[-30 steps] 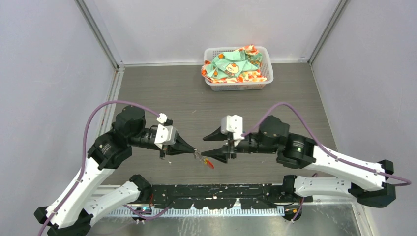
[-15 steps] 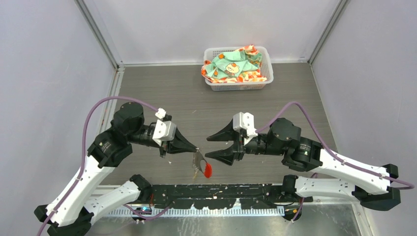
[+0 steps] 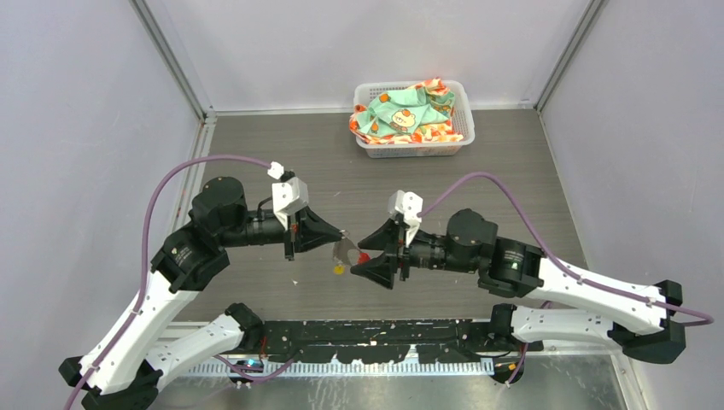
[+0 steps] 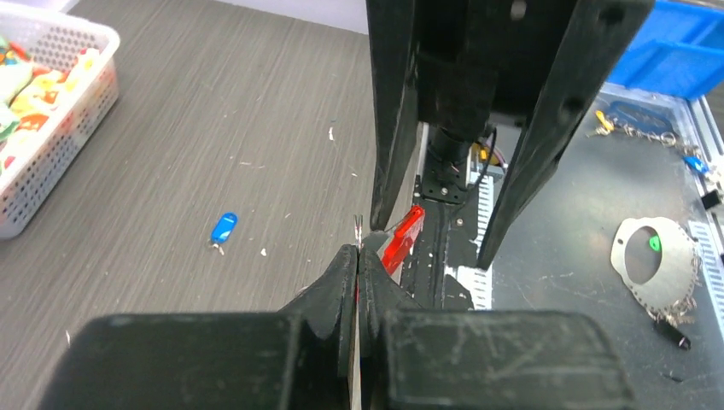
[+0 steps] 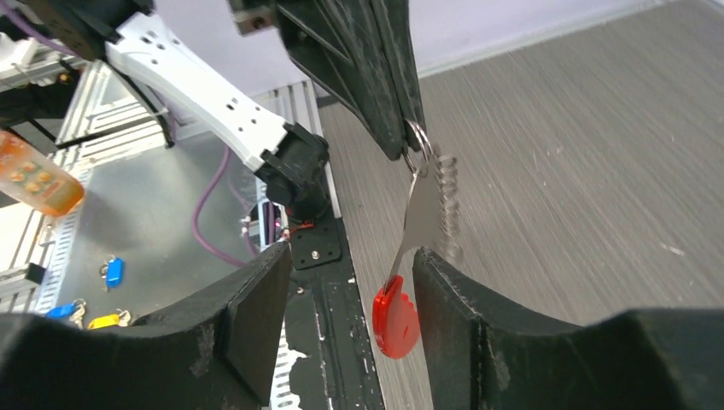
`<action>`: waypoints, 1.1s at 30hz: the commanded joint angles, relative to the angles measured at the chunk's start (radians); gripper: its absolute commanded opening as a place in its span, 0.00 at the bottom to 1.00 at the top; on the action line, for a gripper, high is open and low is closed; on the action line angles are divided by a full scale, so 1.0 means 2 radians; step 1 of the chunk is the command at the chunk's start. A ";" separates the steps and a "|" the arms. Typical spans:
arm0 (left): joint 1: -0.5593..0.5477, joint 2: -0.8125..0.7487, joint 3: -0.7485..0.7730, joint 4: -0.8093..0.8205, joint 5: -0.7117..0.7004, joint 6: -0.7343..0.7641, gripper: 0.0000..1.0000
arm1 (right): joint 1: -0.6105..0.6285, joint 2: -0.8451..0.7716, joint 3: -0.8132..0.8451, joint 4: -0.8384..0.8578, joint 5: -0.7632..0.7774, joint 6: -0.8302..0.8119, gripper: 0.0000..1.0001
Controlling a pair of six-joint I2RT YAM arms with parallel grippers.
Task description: Put the keys on the keyring
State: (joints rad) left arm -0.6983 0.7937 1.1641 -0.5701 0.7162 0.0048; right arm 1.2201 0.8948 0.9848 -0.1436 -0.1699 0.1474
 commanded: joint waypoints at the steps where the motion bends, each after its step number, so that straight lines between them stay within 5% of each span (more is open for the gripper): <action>1: -0.001 -0.004 0.005 0.035 -0.058 -0.042 0.00 | 0.004 0.034 0.008 -0.009 0.052 0.003 0.56; 12: -0.001 0.000 0.016 0.006 -0.128 -0.088 0.00 | 0.030 0.037 0.002 0.003 0.164 -0.040 0.01; 21: 0.000 0.031 0.040 -0.040 -0.185 -0.130 0.00 | 0.059 0.093 0.087 -0.113 0.220 -0.071 0.01; 33: 0.000 0.073 0.053 -0.113 -0.213 -0.061 0.00 | 0.093 0.148 0.150 -0.199 0.324 -0.075 0.04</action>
State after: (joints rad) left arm -0.7067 0.9085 1.2419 -0.7475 0.3763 -0.1860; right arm 1.3800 1.2053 1.2182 -0.5587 0.4438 0.0055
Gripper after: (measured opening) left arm 0.010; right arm 0.105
